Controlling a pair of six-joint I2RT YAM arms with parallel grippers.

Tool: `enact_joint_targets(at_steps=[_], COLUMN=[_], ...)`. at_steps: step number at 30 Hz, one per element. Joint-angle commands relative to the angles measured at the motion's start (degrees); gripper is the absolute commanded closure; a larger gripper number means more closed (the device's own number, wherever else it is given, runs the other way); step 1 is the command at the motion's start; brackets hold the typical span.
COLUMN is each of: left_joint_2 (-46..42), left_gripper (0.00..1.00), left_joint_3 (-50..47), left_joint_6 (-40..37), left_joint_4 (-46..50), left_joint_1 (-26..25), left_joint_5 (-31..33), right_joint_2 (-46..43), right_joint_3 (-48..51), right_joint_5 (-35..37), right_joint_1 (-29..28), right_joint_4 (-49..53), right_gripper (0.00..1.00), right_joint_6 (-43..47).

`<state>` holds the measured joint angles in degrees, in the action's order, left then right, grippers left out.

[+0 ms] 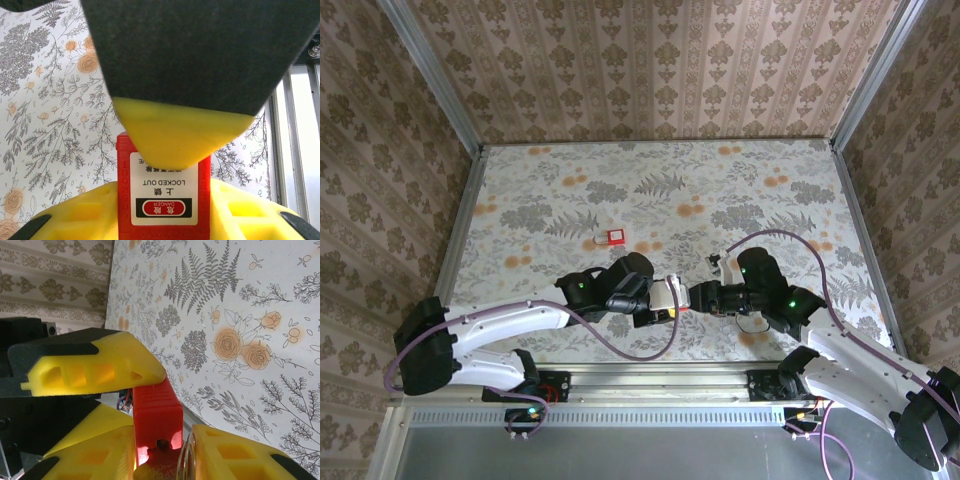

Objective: Unlock with the key

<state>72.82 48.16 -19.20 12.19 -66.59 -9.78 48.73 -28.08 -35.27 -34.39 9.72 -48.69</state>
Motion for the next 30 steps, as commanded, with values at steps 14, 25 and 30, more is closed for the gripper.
enact_joint_targets(at_steps=[14, 25, 30], left_joint_2=[1.53, 1.12, -0.31], left_gripper=[1.0, 0.89, 0.56], left_joint_3=[1.15, 0.14, -1.25], left_joint_6=[-0.35, -0.44, 0.45], left_joint_4=[-3.9, -5.87, -6.88], left_joint_1=[-1.83, -2.84, -2.47], left_joint_5=[5.09, 6.88, 7.14], right_joint_2=[-0.15, 0.57, 0.6], right_joint_3=[0.47, 0.03, -0.03], right_joint_5=[0.6, 0.77, 0.88], right_joint_1=[-0.41, -0.32, 0.02], right_joint_4=[-2.46, -2.23, -1.71], right_gripper=[0.77, 0.83, 0.85], right_joint_6=[-4.63, -6.11, -5.9])
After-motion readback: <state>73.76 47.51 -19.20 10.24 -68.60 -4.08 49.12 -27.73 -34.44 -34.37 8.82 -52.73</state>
